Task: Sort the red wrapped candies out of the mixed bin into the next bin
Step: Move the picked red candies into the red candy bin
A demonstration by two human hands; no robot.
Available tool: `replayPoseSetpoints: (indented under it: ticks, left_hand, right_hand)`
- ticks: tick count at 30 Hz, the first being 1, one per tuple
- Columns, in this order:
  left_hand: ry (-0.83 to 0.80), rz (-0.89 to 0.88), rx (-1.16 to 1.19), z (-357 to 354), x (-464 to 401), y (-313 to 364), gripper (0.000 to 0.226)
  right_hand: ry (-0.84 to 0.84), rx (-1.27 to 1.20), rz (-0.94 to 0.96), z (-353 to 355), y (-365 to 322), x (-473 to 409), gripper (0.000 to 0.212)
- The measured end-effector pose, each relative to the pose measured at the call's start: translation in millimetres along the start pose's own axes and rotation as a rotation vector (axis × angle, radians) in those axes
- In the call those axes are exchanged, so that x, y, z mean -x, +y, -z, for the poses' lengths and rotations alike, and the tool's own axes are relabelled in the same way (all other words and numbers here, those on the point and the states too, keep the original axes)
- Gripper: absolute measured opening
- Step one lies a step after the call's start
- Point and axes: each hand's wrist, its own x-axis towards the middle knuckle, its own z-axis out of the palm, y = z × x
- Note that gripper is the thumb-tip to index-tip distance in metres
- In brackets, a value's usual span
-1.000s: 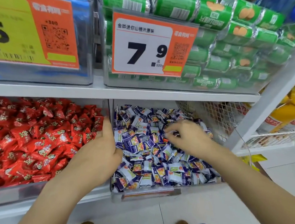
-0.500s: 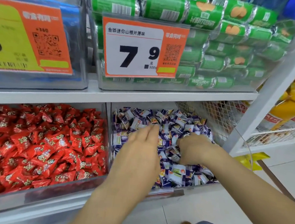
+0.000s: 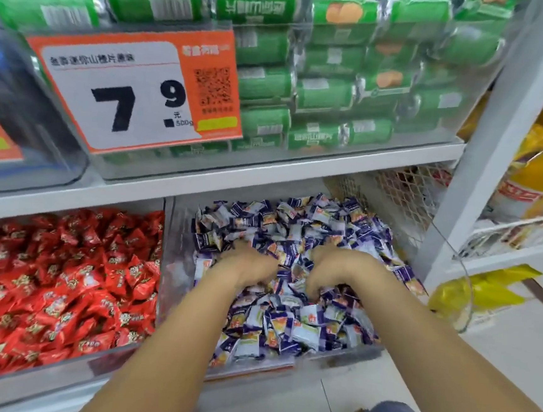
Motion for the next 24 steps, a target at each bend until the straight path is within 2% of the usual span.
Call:
replayPoseSetpoints:
  ticks: [3, 7, 9, 11, 14, 15, 18, 21, 24]
  left_hand:
    - [-0.058, -0.024, 0.233, 1, -2, -1, 0.073]
    - [-0.126, -0.074, 0.466, 2, 20, 2, 0.005]
    - [-0.151, -0.158, 0.586, 5, 29, 0, 0.016]
    - [-0.157, -0.237, 0.631, 9, 39, 3, 0.011]
    - [-0.170, -0.412, 0.585, 19, 41, 0, 0.068]
    - [-0.167, -0.468, 0.535, 22, 44, 1, 0.076]
    - [-0.180, -0.529, 0.395, 29, 52, -1, 0.062]
    - [0.039, -0.557, 0.224, 36, 66, -11, 0.071]
    - [0.180, -0.507, 0.065, 39, 64, -19, 0.059]
  right_hand:
    - [-0.003, -0.173, 0.019, -3, -1, -5, 0.059]
    - [-0.030, -0.415, 0.091, -8, 8, -7, 0.092]
    - [-0.033, -0.580, 0.157, -8, 9, 0, 0.097]
    - [0.029, -0.661, 0.236, -8, 9, 12, 0.099]
    - [0.175, -0.690, 0.340, -6, 13, 30, 0.097]
    - [0.190, -0.688, 0.365, -5, 16, 36, 0.096]
    - [0.223, -0.541, 0.426, -5, 26, 53, 0.088]
    - [0.316, -0.339, 0.358, -9, 45, 63, 0.080]
    - [0.401, -0.260, 0.246, -11, 61, 71, 0.065]
